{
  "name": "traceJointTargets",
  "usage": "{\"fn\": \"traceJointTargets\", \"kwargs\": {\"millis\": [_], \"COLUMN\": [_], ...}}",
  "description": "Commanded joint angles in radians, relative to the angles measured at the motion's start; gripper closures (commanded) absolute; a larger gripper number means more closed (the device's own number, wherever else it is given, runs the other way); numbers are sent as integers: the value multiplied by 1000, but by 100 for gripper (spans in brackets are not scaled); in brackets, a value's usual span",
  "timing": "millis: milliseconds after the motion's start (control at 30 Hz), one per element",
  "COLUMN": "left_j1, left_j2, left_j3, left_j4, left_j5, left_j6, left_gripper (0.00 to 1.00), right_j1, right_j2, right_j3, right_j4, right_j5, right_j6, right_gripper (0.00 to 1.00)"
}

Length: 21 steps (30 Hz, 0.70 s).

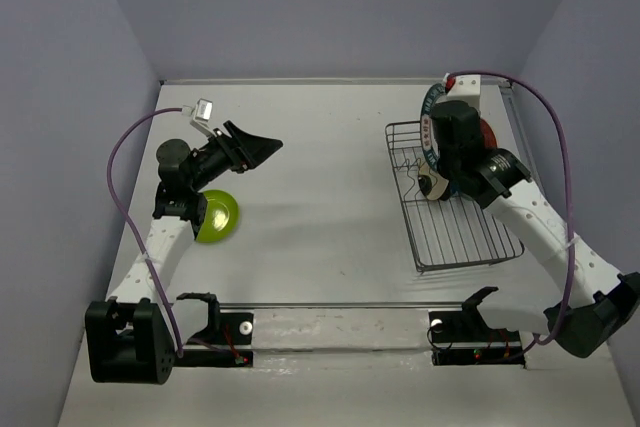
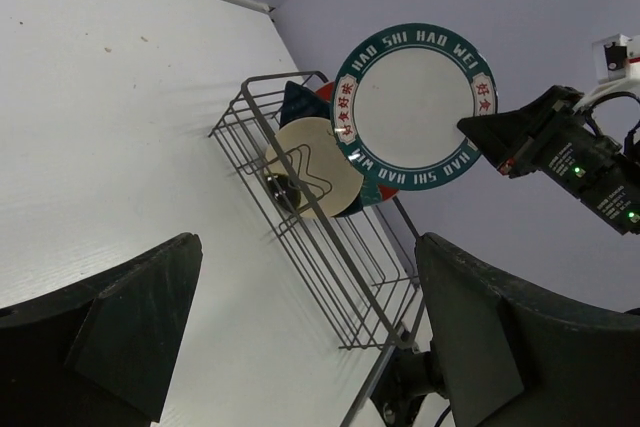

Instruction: Load the plates into the dish rack

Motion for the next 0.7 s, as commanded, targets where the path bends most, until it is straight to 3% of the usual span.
{"fn": "traceJointTargets", "kwargs": {"millis": [0,667], "left_j1": [3,8], "left_j2": [-24,-28], "left_j3": [1,0], "left_j4": [38,38], "left_j5": [25,23], "left_j6": [2,2], "left_gripper": [1,1], "right_j1": [-8,-36], "right_j2": [25,99], "right_j3": [42,-120], "right_j4": [-25,-30], "right_j5": [104,-29], "right_j6": [-38,75], "right_gripper": [93,93]}}
